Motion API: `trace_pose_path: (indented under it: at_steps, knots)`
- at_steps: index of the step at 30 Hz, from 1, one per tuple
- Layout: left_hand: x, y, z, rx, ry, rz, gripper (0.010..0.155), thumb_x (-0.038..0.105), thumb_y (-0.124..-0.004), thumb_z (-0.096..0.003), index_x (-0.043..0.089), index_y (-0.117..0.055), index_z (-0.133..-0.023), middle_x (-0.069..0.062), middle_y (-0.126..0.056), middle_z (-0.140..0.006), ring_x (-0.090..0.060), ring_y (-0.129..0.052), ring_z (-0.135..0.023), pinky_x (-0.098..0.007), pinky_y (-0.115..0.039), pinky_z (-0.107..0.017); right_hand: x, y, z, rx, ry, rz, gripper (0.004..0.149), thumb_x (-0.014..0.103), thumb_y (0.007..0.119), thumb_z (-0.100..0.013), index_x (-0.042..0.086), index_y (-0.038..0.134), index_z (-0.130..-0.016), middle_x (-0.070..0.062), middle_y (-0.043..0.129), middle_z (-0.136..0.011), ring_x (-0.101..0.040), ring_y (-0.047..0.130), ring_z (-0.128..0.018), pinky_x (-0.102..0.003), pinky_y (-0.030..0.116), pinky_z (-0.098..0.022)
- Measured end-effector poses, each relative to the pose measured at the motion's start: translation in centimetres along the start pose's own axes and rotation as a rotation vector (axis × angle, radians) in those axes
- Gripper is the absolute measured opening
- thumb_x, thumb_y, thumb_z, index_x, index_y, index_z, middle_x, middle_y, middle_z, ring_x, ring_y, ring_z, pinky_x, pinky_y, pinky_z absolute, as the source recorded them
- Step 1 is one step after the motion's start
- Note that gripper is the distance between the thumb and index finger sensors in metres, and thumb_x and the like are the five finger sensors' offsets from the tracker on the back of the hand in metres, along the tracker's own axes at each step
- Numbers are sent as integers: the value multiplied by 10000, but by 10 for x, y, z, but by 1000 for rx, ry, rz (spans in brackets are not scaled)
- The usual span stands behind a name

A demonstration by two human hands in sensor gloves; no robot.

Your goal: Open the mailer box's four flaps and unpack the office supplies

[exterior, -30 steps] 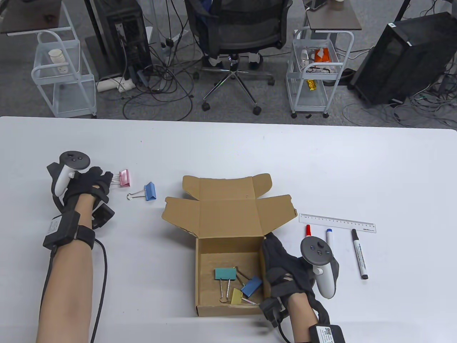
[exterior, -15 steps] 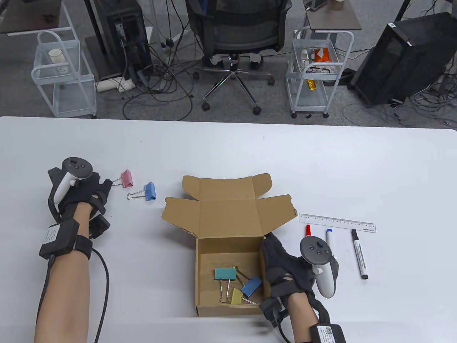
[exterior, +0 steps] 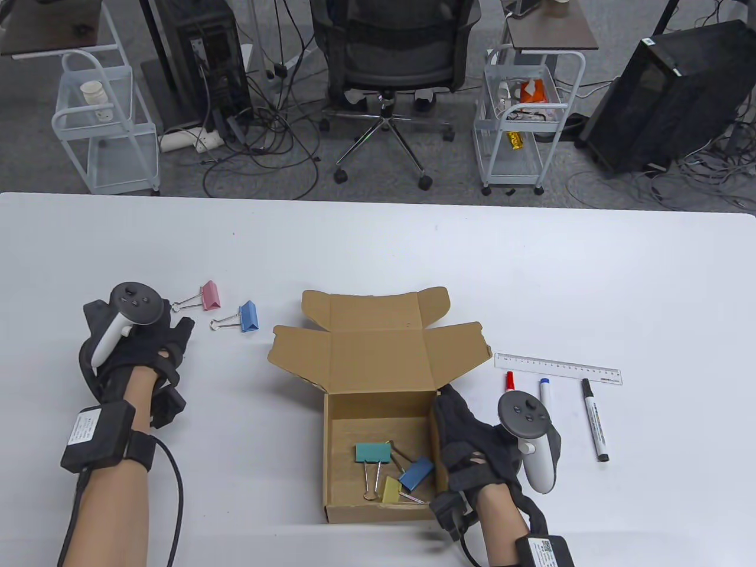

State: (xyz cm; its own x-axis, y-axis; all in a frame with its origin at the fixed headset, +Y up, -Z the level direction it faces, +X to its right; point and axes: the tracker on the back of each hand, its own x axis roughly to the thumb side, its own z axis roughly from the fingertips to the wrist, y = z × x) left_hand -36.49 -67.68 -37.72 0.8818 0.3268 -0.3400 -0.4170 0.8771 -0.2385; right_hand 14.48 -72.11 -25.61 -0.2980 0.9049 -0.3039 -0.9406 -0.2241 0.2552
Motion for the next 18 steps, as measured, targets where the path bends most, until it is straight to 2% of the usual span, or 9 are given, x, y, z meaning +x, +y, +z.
trace_pose_path:
  at_steps: [8,18]
  knots:
    - [7,-6,28,18,-59,-33,746,531,-616,-578,137,-375,-1164,-183,-378,-1251,-503,-381,-1160,-690,-464,-759,0,0,0,4,-1,-11,634,410,432,-658,75,326,-1185,-368,339,-1224,-677,409,-1037,-764,433,-725]
    - [30,-11,63,36,-197,-23,752,535,-619,-578,138,-365,-1165,-182,-364,-1252,-499,-369,-1162,-691,-463,-758,-1,0,0,10,-2,-14,635,412,432,-658,75,324,-1186,-364,340,-1224,-677,406,-1038,-761,434,-727]
